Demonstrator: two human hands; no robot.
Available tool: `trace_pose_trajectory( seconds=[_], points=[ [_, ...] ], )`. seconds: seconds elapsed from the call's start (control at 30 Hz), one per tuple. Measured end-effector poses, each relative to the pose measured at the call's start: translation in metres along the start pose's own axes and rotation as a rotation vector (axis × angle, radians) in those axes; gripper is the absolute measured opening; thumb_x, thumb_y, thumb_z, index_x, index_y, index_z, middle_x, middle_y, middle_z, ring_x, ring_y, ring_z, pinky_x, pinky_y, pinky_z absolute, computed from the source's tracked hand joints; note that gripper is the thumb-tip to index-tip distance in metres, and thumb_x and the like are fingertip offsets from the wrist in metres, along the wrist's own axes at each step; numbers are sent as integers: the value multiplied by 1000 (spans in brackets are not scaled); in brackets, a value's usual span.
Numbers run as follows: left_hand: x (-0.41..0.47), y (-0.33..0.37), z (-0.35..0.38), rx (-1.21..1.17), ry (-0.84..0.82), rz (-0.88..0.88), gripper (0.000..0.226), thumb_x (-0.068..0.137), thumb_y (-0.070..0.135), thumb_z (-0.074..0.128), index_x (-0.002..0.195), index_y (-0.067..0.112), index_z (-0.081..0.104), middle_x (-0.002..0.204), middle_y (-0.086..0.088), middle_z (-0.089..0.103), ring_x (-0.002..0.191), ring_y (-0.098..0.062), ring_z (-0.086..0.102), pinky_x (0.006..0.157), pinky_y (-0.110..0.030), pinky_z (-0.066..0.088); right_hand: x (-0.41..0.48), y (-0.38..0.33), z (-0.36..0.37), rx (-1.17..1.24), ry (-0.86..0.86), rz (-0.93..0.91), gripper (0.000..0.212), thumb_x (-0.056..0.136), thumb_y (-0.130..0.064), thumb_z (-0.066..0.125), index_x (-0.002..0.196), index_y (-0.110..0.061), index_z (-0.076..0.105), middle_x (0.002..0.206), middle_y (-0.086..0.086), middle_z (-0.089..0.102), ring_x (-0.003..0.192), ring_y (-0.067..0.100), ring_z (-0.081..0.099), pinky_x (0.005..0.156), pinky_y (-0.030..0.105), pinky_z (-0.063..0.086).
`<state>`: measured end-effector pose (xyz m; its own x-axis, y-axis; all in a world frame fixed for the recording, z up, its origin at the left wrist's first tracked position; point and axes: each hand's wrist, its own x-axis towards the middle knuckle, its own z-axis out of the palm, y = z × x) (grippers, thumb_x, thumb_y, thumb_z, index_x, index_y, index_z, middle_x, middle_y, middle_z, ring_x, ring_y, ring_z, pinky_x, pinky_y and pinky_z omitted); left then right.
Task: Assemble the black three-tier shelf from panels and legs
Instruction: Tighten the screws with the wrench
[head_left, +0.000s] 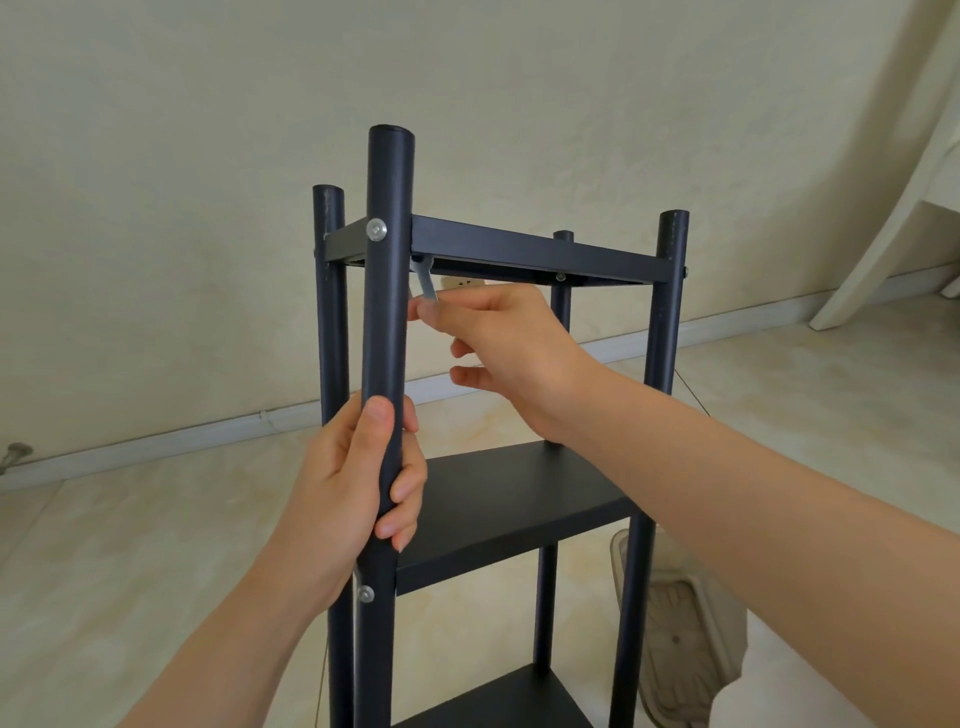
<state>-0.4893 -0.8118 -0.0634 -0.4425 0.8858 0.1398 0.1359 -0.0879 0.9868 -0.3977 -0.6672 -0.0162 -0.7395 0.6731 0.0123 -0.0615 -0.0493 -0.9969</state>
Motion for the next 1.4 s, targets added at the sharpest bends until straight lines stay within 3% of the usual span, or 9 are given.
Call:
trace_pose_trajectory(
  seconds=[0.13, 0.3, 0.6, 0.73, 0.9, 1.13, 1.23, 1.33, 1.4],
  points=[
    [0, 0, 1, 0, 1, 0, 61, 75, 86, 55, 86, 25, 59, 55, 1, 44, 35, -12, 34, 39, -25, 39, -2, -3, 0, -87, 6, -109, 22, 99, -13, 57, 94, 0, 74, 62, 3, 62, 49, 9, 52, 50, 20, 48],
    [0, 0, 1, 1, 3, -2, 60, 77, 84, 54, 86, 26, 59, 55, 1, 43, 35, -12, 33, 39, -26, 40, -1, -7, 2, -85, 17, -156, 22, 98, -5, 55, 84, 3, 71, 59, 6, 67, 41, 9, 51, 41, 20, 42],
    [1, -1, -1, -22, -10, -10, 59, 79, 81, 55, 89, 24, 58, 57, 0, 42, 37, -13, 32, 40, -26, 39, 2, -2, 5, -95, 83, -228, 22, 99, -9, 54, 92, 0, 73, 55, 0, 65, 43, 6, 47, 46, 18, 44],
    [0, -1, -2, -18, -21, -20, 59, 80, 81, 54, 90, 23, 58, 57, -1, 42, 37, -13, 32, 40, -26, 40, 4, 5, 11, -62, 93, -276, 24, 100, -8, 54, 83, -5, 70, 55, -1, 63, 42, 5, 47, 46, 16, 42],
    [0, -2, 0, -17, -30, -19, 55, 92, 69, 45, 93, 16, 55, 57, -4, 40, 37, -14, 31, 40, -26, 40, 12, 20, 23, -54, 186, -429, 33, 99, -11, 58, 74, 8, 68, 52, -3, 56, 47, 9, 46, 56, 25, 41],
    [1, -2, 0, -4, -49, -12, 58, 88, 74, 48, 94, 17, 56, 57, -3, 41, 37, -13, 32, 40, -27, 41, 24, 28, 37, -47, 292, -446, 28, 97, -10, 61, 76, 6, 70, 64, 19, 66, 52, 21, 57, 52, 33, 51],
    [2, -2, 0, -6, -38, -16, 54, 92, 69, 45, 93, 17, 56, 57, -4, 41, 37, -14, 31, 40, -27, 40, 26, 27, 40, -43, 305, -443, 25, 96, -9, 62, 79, 7, 71, 70, 21, 68, 60, 23, 62, 61, 38, 56],
    [2, -2, -1, -5, -32, -19, 54, 91, 69, 45, 92, 16, 55, 57, -4, 41, 37, -14, 31, 40, -27, 40, 27, 23, 41, -60, 277, -413, 34, 97, -11, 60, 72, 12, 64, 67, 26, 63, 57, 27, 58, 58, 42, 52],
    [1, -2, -3, -13, -29, -18, 54, 91, 68, 45, 92, 16, 55, 57, -3, 41, 37, -14, 31, 40, -27, 40, 26, 20, 36, -44, 232, -364, 40, 97, -10, 58, 61, 6, 60, 55, 18, 57, 49, 17, 49, 52, 35, 41]
  ],
)
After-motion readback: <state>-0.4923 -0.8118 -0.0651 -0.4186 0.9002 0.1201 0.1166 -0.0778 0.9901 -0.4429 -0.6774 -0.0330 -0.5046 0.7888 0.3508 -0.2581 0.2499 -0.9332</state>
